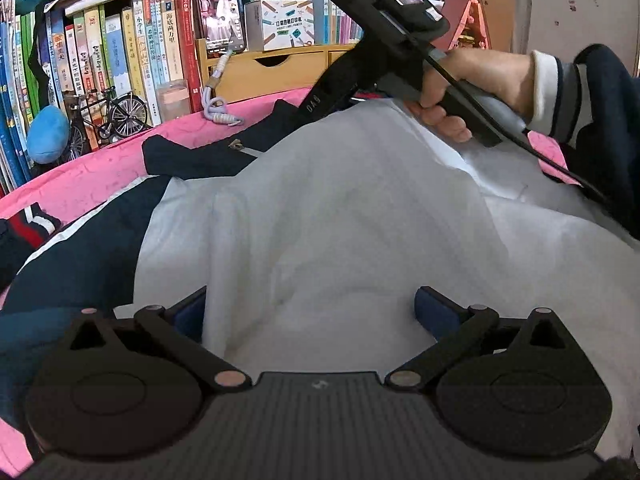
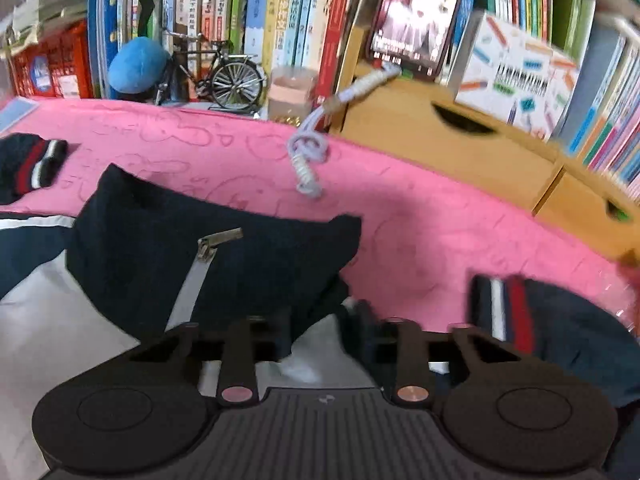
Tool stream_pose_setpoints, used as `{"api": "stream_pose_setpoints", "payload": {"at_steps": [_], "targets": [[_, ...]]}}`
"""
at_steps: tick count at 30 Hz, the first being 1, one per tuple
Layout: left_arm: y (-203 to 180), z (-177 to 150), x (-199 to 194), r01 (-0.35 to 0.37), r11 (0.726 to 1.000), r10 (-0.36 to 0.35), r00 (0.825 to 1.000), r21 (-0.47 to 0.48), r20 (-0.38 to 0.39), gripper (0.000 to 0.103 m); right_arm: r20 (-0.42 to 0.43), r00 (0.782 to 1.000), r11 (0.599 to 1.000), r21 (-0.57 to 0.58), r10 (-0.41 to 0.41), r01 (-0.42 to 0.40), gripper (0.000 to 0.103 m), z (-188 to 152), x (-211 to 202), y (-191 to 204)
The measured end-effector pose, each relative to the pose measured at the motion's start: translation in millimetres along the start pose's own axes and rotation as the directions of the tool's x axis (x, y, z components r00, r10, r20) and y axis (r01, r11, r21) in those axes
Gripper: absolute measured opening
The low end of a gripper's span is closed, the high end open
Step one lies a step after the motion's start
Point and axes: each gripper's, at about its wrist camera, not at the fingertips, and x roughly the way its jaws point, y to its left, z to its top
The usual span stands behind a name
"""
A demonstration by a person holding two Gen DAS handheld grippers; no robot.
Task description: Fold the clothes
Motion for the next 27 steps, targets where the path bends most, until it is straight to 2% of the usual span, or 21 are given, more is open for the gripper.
{"api": "stream_pose_setpoints", "payload": {"at_steps": [4, 6, 8, 10, 11, 12, 13, 14, 15, 16, 17, 18, 21, 22, 25, 27], "targets": [[-2, 0, -1, -0.012, 1.000, 0.012, 1.000, 0.015, 0.002, 0.103, 0.044, 0.998, 0.999, 0.020, -0.032, 0.031, 0.013, 15, 5, -8], [-3, 0, -2, -0.014, 1.000, 0.014, 1.000, 0.017, 0.003, 0.103, 0.055, 0.997, 0.998, 0.029, -0.060, 0.059, 0.011, 26, 12, -9], [-3, 0, -1, -0.015, 1.000, 0.015, 1.000, 0.016, 0.003, 0.103, 0.087, 0.986, 0.990, 0.021, -0.143, 0.142, 0.006, 35, 21, -8], [-3, 0, -1, -0.014, 1.000, 0.014, 1.000, 0.015, 0.004, 0.103, 0.105, 0.957, 0.962, 0.068, -0.269, 0.263, 0.006, 46, 30, -19], [-2, 0, -1, -0.014, 1.000, 0.014, 1.000, 0.014, 0.004, 0.103, 0.095, 0.946, 0.947, 0.116, -0.310, 0.298, 0.007, 50, 31, -28], [-2, 0, -1, -0.013, 1.000, 0.013, 1.000, 0.013, 0.004, 0.103, 0.081, 0.961, 0.957, 0.147, -0.265, 0.252, 0.011, 51, 23, -32], [-2, 0, -1, -0.012, 1.000, 0.012, 1.000, 0.012, 0.005, 0.103, 0.078, 0.984, 0.979, 0.143, -0.159, 0.146, 0.018, 51, 10, -29], [-2, 0, -1, -0.012, 1.000, 0.012, 1.000, 0.011, 0.005, 0.103, 0.075, 0.996, 0.989, 0.140, -0.050, 0.039, 0.028, 51, -3, -27], [-2, 0, -2, -0.011, 1.000, 0.011, 1.000, 0.010, 0.005, 0.103, 0.075, 0.996, 0.993, 0.109, 0.038, -0.046, 0.063, 49, -14, -18], [-2, 0, -2, -0.010, 1.000, 0.010, 1.000, 0.008, 0.006, 0.103, 0.079, 0.992, 0.994, 0.040, 0.097, -0.100, 0.092, 44, -23, 0], [-1, 0, -2, -0.008, 1.000, 0.008, 1.000, 0.006, 0.008, 0.103, 0.081, 0.987, 0.991, -0.024, 0.136, -0.134, 0.096, 41, -29, 18], [-1, 0, -3, -0.007, 1.000, 0.007, 1.000, 0.004, 0.010, 0.103, 0.069, 0.984, 0.985, -0.067, 0.166, -0.161, 0.096, 40, -31, 34], [2, -1, -4, -0.001, 1.000, 0.001, 1.000, -0.007, 0.020, 0.103, -0.039, 0.963, 0.959, -0.092, 0.266, -0.269, 0.100, 51, -14, 73], [2, -1, -5, 0.002, 1.000, -0.002, 1.000, -0.012, 0.024, 0.103, -0.082, 0.961, 0.958, -0.097, 0.263, -0.270, 0.103, 54, -2, 88], [5, -2, -6, 0.013, 1.000, -0.012, 0.999, -0.028, 0.033, 0.103, -0.189, 0.965, 0.969, -0.128, 0.184, -0.210, 0.103, 58, 34, 119], [7, -2, -7, 0.023, 0.999, -0.021, 0.999, -0.039, 0.045, 0.103, -0.186, 0.959, 0.968, -0.091, 0.216, -0.235, 0.103, 55, 42, 124]]}}
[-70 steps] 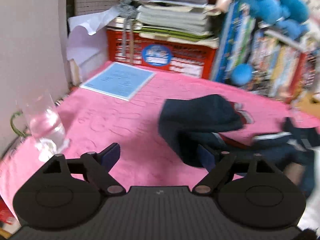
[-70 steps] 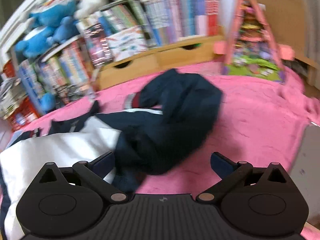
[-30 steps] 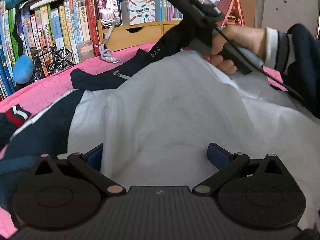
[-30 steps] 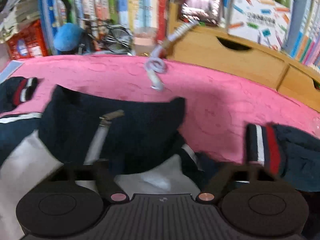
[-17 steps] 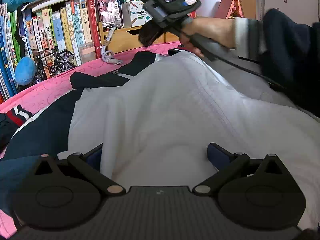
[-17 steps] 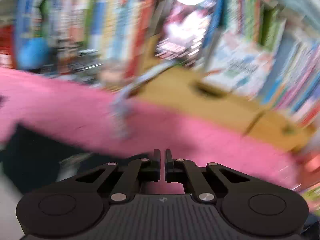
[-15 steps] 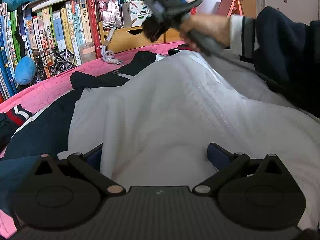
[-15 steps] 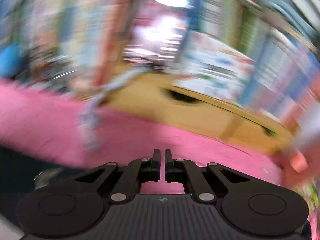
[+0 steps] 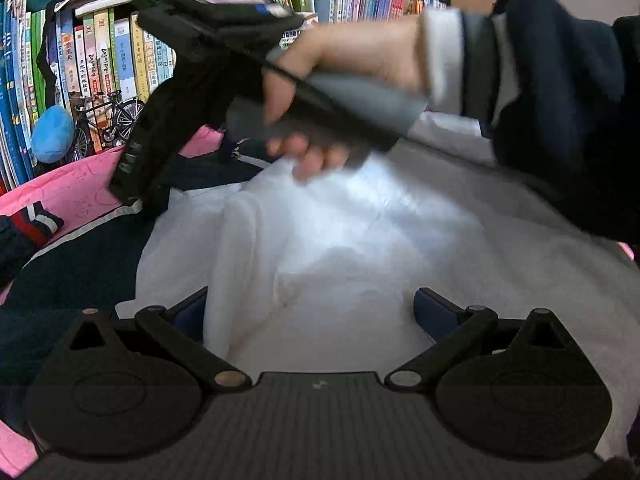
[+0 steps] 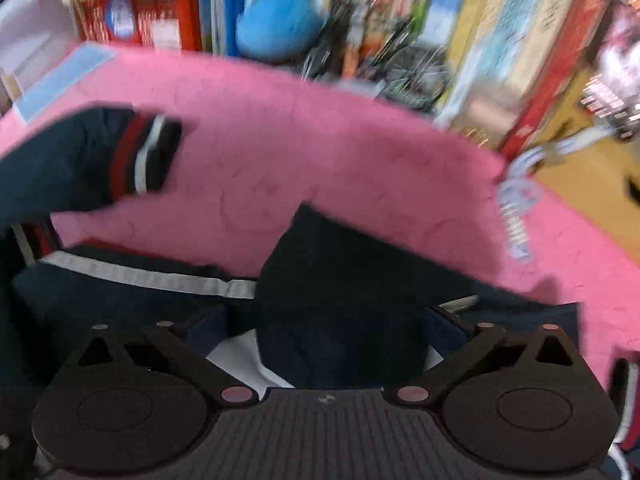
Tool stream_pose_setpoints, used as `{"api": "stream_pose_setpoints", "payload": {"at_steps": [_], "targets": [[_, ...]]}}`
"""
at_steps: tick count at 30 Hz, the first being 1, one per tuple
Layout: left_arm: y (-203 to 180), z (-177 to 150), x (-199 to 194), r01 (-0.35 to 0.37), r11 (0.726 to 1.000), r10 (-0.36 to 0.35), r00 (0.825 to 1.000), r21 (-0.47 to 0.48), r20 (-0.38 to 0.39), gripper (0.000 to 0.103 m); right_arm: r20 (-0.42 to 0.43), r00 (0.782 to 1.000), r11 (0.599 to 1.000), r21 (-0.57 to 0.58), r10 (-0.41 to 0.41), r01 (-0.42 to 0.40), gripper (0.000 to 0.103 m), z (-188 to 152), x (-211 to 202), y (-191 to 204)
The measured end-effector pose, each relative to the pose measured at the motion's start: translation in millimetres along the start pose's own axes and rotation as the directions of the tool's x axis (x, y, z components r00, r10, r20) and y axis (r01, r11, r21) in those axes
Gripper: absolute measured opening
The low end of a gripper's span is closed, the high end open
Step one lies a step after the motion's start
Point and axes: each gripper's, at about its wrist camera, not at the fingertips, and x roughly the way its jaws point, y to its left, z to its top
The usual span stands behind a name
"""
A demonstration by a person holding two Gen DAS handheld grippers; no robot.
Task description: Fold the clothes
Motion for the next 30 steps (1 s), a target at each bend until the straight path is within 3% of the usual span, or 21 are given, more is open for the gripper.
{"api": "stream_pose_setpoints", "payload": {"at_steps": [5, 6, 8, 9, 10, 15, 20, 23, 25, 26, 27, 28, 30], "targets": [[2, -2, -3, 0.011, 1.000, -0.011, 1.000, -0.015, 0.023, 0.103, 0.019, 1.000, 0.999, 0.042, 0.004, -0.005, 0.103, -3, -1, 2], [2, -2, -4, 0.010, 1.000, -0.009, 1.000, -0.014, 0.025, 0.103, 0.029, 1.000, 0.999, 0.054, -0.002, 0.000, 0.098, -4, -3, 3], [2, -2, -5, 0.004, 1.000, -0.004, 0.999, -0.010, 0.034, 0.103, 0.074, 0.997, 0.997, 0.074, -0.009, 0.004, 0.070, -9, -13, 9], [1, -3, -7, 0.003, 1.000, -0.002, 0.999, -0.008, 0.044, 0.103, 0.095, 0.995, 0.997, 0.079, -0.009, 0.002, 0.044, -10, -17, 12], [0, -3, -9, 0.001, 1.000, -0.001, 0.998, -0.007, 0.055, 0.103, 0.105, 0.994, 0.997, 0.082, -0.016, 0.007, 0.034, -11, -19, 14], [-2, -7, -19, 0.008, 1.000, -0.009, 0.993, 0.005, 0.119, 0.103, 0.151, 0.985, 0.992, 0.110, -0.078, 0.062, 0.022, -3, -26, 14], [2, -7, -16, 0.022, 1.000, -0.020, 0.994, -0.014, 0.105, 0.103, 0.220, 0.962, 0.977, 0.171, -0.162, 0.125, 0.021, 25, -22, -5], [5, -7, -14, 0.037, 0.999, -0.034, 0.995, -0.029, 0.094, 0.103, 0.336, 0.917, 0.970, 0.185, -0.214, 0.159, 0.014, 37, -24, -14], [5, -7, -15, 0.042, 0.998, -0.038, 0.995, -0.037, 0.092, 0.103, 0.397, 0.902, 0.973, 0.214, -0.170, 0.089, 0.015, 38, -36, -27], [6, -8, -15, 0.044, 0.998, -0.040, 0.995, -0.041, 0.091, 0.103, 0.424, 0.896, 0.972, 0.231, -0.135, 0.038, 0.019, 38, -44, -34], [6, -8, -15, 0.046, 0.998, -0.042, 0.995, -0.045, 0.089, 0.103, 0.451, 0.887, 0.969, 0.246, -0.101, -0.015, 0.036, 38, -51, -42], [7, -9, -15, 0.048, 0.998, -0.043, 0.995, -0.050, 0.086, 0.103, 0.459, 0.885, 0.967, 0.252, -0.083, -0.040, 0.061, 36, -59, -49], [8, -9, -16, 0.048, 0.997, -0.043, 0.996, -0.057, 0.084, 0.103, 0.439, 0.893, 0.971, 0.240, -0.094, -0.016, 0.070, 29, -73, -60]]}}
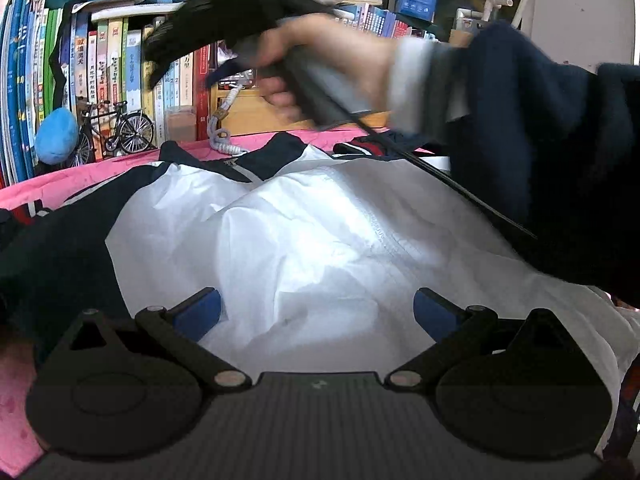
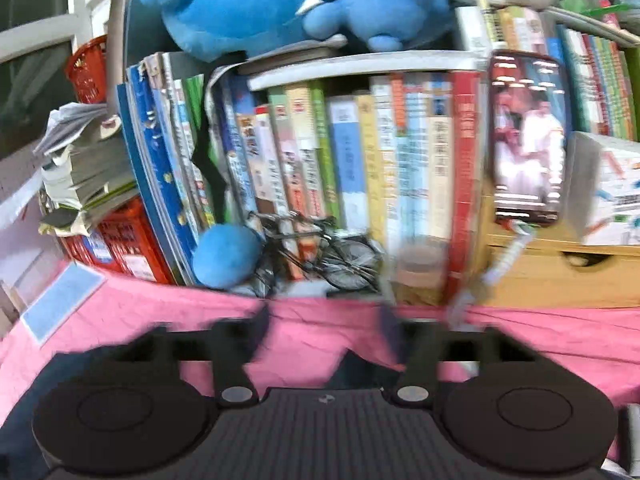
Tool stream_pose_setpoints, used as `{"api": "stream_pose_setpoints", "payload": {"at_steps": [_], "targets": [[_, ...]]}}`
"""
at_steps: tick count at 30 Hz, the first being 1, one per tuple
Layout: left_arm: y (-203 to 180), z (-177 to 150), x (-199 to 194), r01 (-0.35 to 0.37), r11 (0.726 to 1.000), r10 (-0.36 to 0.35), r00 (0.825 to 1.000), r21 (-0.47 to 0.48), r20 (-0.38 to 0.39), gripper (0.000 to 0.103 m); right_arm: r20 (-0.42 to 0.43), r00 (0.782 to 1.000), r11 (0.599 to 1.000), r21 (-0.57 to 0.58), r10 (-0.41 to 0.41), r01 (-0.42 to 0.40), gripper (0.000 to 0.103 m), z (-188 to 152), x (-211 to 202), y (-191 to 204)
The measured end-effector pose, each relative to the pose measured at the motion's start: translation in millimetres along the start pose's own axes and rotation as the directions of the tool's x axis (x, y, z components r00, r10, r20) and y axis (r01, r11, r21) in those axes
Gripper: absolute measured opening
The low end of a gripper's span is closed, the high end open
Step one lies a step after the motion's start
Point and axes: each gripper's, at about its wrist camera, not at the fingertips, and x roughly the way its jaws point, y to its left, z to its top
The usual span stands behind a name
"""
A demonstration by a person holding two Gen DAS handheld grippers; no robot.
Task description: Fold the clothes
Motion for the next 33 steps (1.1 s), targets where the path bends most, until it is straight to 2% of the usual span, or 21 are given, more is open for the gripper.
{"api": "stream_pose_setpoints", "payload": {"at_steps": [2, 3, 4, 7, 9, 10, 11, 12, 13, 14, 16, 19, 24, 26, 27, 29, 30, 31, 33], "targets": [[0, -1, 0, -0.001, 1.000, 0.001, 1.000, 0.000, -0.001, 0.103, -0.011, 0.997, 0.996, -0.056, -0.072, 0.071, 0.079, -5, -15, -19], [0, -1, -1, -0.001, 1.000, 0.001, 1.000, 0.000, -0.002, 0.103, -0.030, 0.994, 0.992, -0.074, -0.101, 0.099, 0.093, -9, -19, -31], [1, -1, 0, 0.000, 1.000, 0.000, 1.000, 0.000, -0.003, 0.103, -0.066, 0.991, 0.991, -0.078, -0.115, 0.109, 0.101, -13, -20, -45], [5, 1, 0, 0.003, 1.000, -0.003, 1.000, -0.002, -0.005, 0.103, -0.175, 0.970, 0.984, -0.086, -0.171, 0.158, 0.103, -41, -17, -79], [6, 1, 2, 0.005, 1.000, -0.005, 1.000, -0.004, -0.006, 0.103, -0.214, 0.952, 0.975, -0.093, -0.217, 0.201, 0.103, -58, -10, -95], [7, 2, 2, 0.006, 1.000, -0.006, 1.000, -0.005, -0.007, 0.103, -0.236, 0.948, 0.977, -0.080, -0.214, 0.200, 0.101, -67, -6, -102], [7, 2, 2, 0.008, 1.000, -0.008, 1.000, -0.005, -0.007, 0.103, -0.260, 0.947, 0.982, -0.050, -0.187, 0.180, 0.093, -73, -3, -107], [7, 2, 2, 0.009, 1.000, -0.009, 1.000, -0.006, -0.006, 0.103, -0.280, 0.947, 0.987, -0.018, -0.158, 0.160, 0.077, -77, 1, -109], [7, 1, 2, 0.011, 1.000, -0.012, 1.000, -0.007, -0.006, 0.103, -0.282, 0.948, 0.988, -0.017, -0.151, 0.152, 0.068, -79, 2, -106], [7, 1, 2, 0.013, 1.000, -0.013, 1.000, -0.008, -0.007, 0.103, -0.264, 0.950, 0.986, -0.050, -0.165, 0.157, 0.059, -79, 1, -97], [8, 1, 2, 0.017, 1.000, -0.017, 1.000, -0.012, -0.008, 0.103, -0.236, 0.947, 0.975, -0.101, -0.216, 0.197, 0.031, -74, 6, -85], [8, 1, 2, 0.022, 1.000, -0.022, 1.000, -0.015, -0.011, 0.103, -0.225, 0.940, 0.966, -0.092, -0.258, 0.243, 0.021, -61, 29, -92], [10, 1, 3, 0.037, 0.998, -0.037, 0.999, -0.043, -0.013, 0.103, -0.158, 0.936, 0.948, -0.088, -0.316, 0.305, 0.019, -45, 63, -107], [11, 1, 3, 0.040, 0.998, -0.041, 0.999, -0.053, -0.013, 0.103, -0.165, 0.952, 0.966, -0.015, -0.258, 0.260, 0.022, -40, 55, -115], [10, 0, 3, 0.041, 0.998, -0.042, 0.999, -0.055, -0.014, 0.103, -0.157, 0.961, 0.972, 0.022, -0.228, 0.234, 0.031, -39, 45, -119], [11, 0, 3, 0.042, 0.997, -0.043, 0.999, -0.057, -0.015, 0.103, -0.120, 0.973, 0.979, 0.038, -0.197, 0.202, 0.062, -40, 17, -126], [11, 0, 4, 0.043, 0.997, -0.044, 0.999, -0.058, -0.016, 0.103, -0.090, 0.973, 0.977, 0.005, -0.210, 0.212, 0.090, -42, -2, -128], [11, 1, 3, 0.043, 0.997, -0.044, 0.999, -0.059, -0.016, 0.103, -0.059, 0.973, 0.975, -0.027, -0.223, 0.222, 0.100, -44, -21, -131], [11, 1, 3, 0.045, 0.997, -0.047, 0.999, -0.062, -0.018, 0.103, -0.027, 0.958, 0.948, -0.157, -0.284, 0.276, 0.103, -53, -46, -137]]}}
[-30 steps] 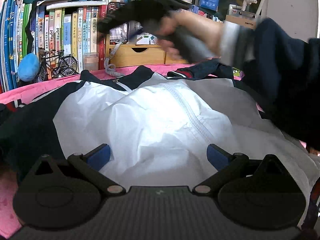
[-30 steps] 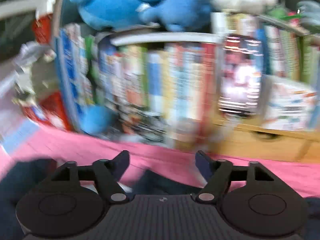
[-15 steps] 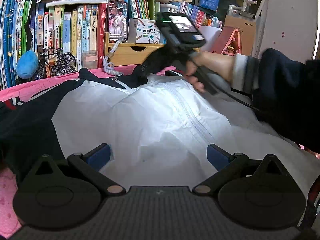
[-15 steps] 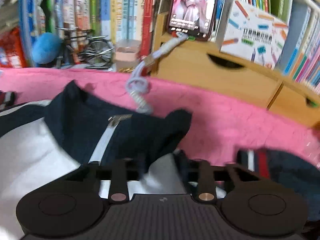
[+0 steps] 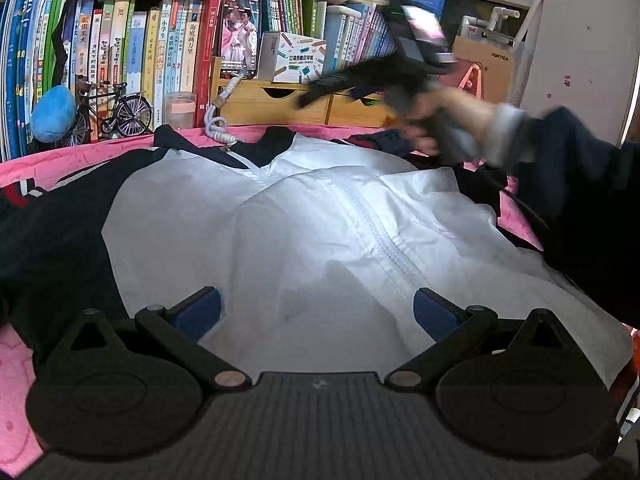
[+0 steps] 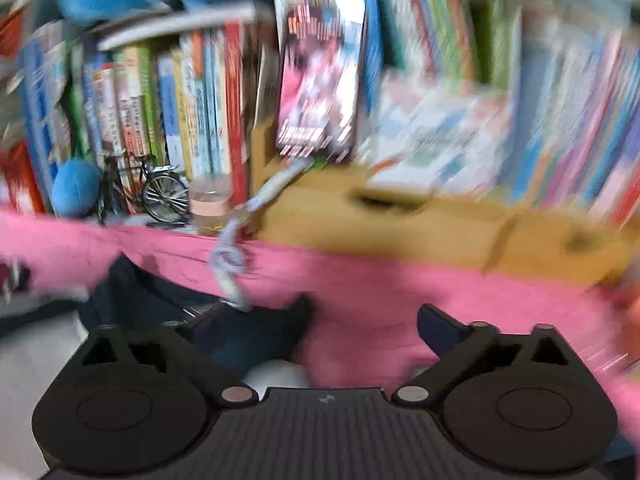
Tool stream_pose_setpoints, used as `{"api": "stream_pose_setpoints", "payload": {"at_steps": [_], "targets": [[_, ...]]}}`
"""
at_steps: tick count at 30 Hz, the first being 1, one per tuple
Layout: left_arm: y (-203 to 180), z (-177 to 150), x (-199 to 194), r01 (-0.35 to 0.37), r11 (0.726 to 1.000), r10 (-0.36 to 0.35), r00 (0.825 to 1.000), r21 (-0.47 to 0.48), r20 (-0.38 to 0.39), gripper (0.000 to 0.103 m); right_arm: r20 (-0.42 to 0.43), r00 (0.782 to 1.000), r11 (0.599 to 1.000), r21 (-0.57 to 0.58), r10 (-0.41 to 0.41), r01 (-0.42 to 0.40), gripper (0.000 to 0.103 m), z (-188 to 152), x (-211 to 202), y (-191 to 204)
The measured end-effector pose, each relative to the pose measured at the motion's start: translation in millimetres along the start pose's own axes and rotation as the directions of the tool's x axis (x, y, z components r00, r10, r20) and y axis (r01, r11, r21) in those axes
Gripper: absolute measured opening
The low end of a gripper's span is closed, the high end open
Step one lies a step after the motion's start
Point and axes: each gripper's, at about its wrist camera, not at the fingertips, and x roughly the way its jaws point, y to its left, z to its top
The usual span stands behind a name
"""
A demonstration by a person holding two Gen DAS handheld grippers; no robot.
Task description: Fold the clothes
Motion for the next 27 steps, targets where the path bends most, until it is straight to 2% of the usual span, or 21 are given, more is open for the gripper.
{"api": "stream_pose_setpoints", "payload": {"at_steps": [2, 4, 8, 9, 10, 11, 12, 16, 20, 22, 25, 26, 27], "targets": [[2, 0, 0, 0.005, 1.000, -0.005, 1.000, -0.010, 0.001, 0.103, 0.020, 0.997, 0.986, -0.150, -0.077, 0.079, 0.103, -13, -17, -11], [4, 0, -1, 0.012, 1.000, -0.012, 1.000, -0.025, 0.004, 0.103, -0.031, 0.990, 0.964, -0.237, -0.135, 0.124, 0.103, -27, -14, -20], [9, 0, -1, 0.026, 0.998, -0.026, 1.000, -0.058, 0.010, 0.103, -0.163, 0.964, 0.960, -0.219, -0.210, 0.172, 0.101, -55, 11, -38], [11, 0, -2, 0.032, 0.997, -0.031, 0.999, -0.071, 0.014, 0.103, -0.180, 0.964, 0.972, -0.171, -0.194, 0.164, 0.087, -61, 15, -43], [14, 0, -2, 0.038, 0.996, -0.037, 0.999, -0.084, 0.018, 0.103, -0.183, 0.968, 0.981, -0.116, -0.172, 0.152, 0.057, -65, 15, -48], [16, 0, -2, 0.044, 0.994, -0.042, 0.999, -0.097, 0.022, 0.103, -0.176, 0.971, 0.986, -0.070, -0.162, 0.152, 0.034, -65, 10, -51], [18, 0, -3, 0.051, 0.993, -0.048, 0.998, -0.111, 0.027, 0.103, -0.161, 0.970, 0.983, -0.055, -0.182, 0.175, 0.017, -63, 4, -52], [26, -1, -4, 0.066, 0.985, -0.062, 0.998, -0.158, 0.033, 0.103, -0.028, 0.953, 0.954, 0.007, -0.300, 0.301, 0.017, -54, -47, -73], [28, -1, -4, 0.064, 0.984, -0.059, 0.998, -0.167, 0.032, 0.103, 0.067, 0.903, 0.898, 0.165, -0.424, 0.409, 0.017, -58, -121, -122], [28, -1, -5, 0.062, 0.984, -0.057, 0.998, -0.167, 0.031, 0.103, 0.063, 0.873, 0.853, 0.257, -0.484, 0.454, 0.017, -74, -156, -156], [28, -2, -4, 0.058, 0.984, -0.054, 0.998, -0.168, 0.028, 0.103, 0.009, 0.829, 0.778, 0.353, -0.559, 0.520, 0.017, -106, -192, -205], [29, -2, -4, 0.057, 0.984, -0.054, 0.998, -0.169, 0.027, 0.103, -0.023, 0.826, 0.757, 0.388, -0.563, 0.526, 0.017, -120, -199, -219], [29, -2, -4, 0.058, 0.984, -0.054, 0.998, -0.171, 0.027, 0.103, -0.067, 0.836, 0.741, 0.429, -0.545, 0.517, 0.018, -135, -199, -232]]}}
